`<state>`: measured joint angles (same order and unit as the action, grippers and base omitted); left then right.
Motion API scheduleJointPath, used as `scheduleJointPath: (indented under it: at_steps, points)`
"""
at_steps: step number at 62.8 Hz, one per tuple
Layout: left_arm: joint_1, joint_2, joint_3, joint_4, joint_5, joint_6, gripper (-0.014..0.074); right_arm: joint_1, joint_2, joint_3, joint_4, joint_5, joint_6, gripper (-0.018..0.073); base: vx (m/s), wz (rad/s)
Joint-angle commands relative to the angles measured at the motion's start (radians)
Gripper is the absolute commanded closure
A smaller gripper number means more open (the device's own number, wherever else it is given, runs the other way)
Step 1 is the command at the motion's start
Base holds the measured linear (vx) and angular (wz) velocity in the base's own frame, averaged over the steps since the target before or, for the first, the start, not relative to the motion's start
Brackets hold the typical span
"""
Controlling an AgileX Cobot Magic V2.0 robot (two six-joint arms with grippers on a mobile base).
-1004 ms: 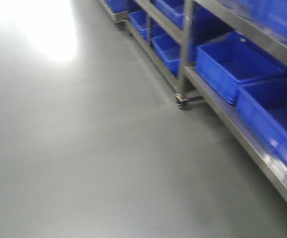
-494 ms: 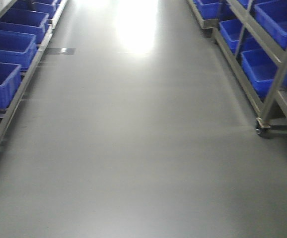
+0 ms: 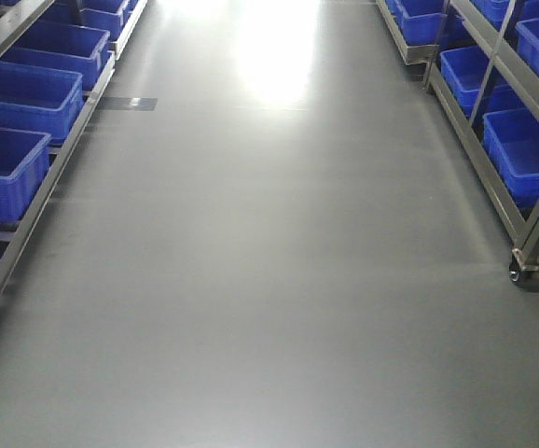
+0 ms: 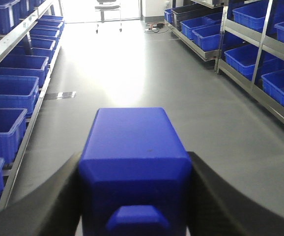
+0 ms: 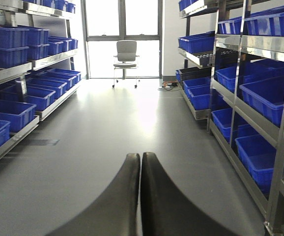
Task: Pour parts from conveyor to right shelf
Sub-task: 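Drive down the shelf aisle toward the window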
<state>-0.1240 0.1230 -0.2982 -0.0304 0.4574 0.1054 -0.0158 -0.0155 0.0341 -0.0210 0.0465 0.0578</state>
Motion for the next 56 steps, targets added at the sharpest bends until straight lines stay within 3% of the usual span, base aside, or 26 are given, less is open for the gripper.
scheduleJointPath:
  at_steps: [1,56]
  points:
    - [-0.001,0.011,-0.027,-0.007,-0.080,-0.001,0.0602,0.001,-0.012,0.015,-0.002,-0.076,-0.003,0.0569,0.34,-0.16]
    - [-0.001,0.011,-0.027,-0.007,-0.080,-0.001,0.0602,0.001,-0.012,0.015,-0.002,-0.076,-0.003,0.0569,0.48,-0.07]
